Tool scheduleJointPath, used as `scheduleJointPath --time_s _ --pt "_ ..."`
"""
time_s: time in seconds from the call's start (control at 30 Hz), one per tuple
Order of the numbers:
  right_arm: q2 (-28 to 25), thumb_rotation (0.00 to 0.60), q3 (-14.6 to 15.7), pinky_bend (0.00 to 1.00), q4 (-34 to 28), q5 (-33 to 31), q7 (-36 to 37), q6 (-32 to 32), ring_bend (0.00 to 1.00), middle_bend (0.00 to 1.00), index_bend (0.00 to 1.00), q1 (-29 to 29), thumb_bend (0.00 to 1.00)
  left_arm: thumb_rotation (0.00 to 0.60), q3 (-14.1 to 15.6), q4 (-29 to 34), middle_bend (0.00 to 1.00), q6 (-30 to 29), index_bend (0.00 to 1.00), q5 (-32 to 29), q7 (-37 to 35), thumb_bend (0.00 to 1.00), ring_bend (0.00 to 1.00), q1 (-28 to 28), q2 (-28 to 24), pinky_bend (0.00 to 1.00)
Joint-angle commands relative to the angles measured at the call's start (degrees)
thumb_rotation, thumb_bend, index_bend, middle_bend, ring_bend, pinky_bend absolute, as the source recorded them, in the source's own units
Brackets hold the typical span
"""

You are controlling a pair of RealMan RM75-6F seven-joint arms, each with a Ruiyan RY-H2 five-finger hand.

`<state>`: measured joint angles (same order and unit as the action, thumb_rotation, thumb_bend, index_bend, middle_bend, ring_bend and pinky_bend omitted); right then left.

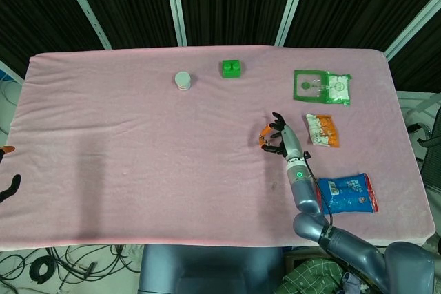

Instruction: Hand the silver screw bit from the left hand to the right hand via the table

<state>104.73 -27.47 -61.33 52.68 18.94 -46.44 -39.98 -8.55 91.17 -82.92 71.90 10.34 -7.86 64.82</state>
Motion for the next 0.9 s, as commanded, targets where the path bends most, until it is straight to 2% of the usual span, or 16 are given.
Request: scheduleJointPath --time_s 0.03,0.27,0.43,0.7,0.9 --pt "-3.74 0.600 0.89 0.32 -6.46 0.71 -1.66 -2.57 0.09 0.04 0.65 2.69 0.37 0.600 0.03 -0.02 0.03 0.07 0.29 0.07 -0.09 0.34 0.00 -0.02 -0.05 0.00" --pt "-8.85 0.600 3.19 0.32 -19.20 -0.89 -4.09 -5.84 0.09 0.04 0.65 7.53 0.37 0.600 0.37 0.31 0.03 -0.05 0.29 0.88 -0.26 0.34 0.00 0.04 -0.13 0.00" --pt "-9.90 0.600 5.32 0.32 -24.52 -0.47 -4.80 -7.78 0.09 0.04 0.65 9.67 0.37 0.600 0.51 0.47 0.03 -0.41 0.29 1.36 -0.52 0.34 0.00 0.22 -0.24 0.00" --pt "-9.98 0.600 8.62 0.32 -28.27 1.17 -5.18 -10.96 0.09 0.04 0.65 12.52 0.37 0.600 0.60 0.42 0.03 -0.34 0.29 1.67 -0.83 0.34 0.00 0.23 -0.34 0.00" --pt "-9.69 0.600 9.34 0.32 -27.44 0.70 -4.35 -10.40 0.09 0.04 0.65 13.17 0.37 0.600 0.66 0.53 0.03 -0.57 0.29 1.85 -0.65 0.34 0.00 0.31 -0.30 0.00"
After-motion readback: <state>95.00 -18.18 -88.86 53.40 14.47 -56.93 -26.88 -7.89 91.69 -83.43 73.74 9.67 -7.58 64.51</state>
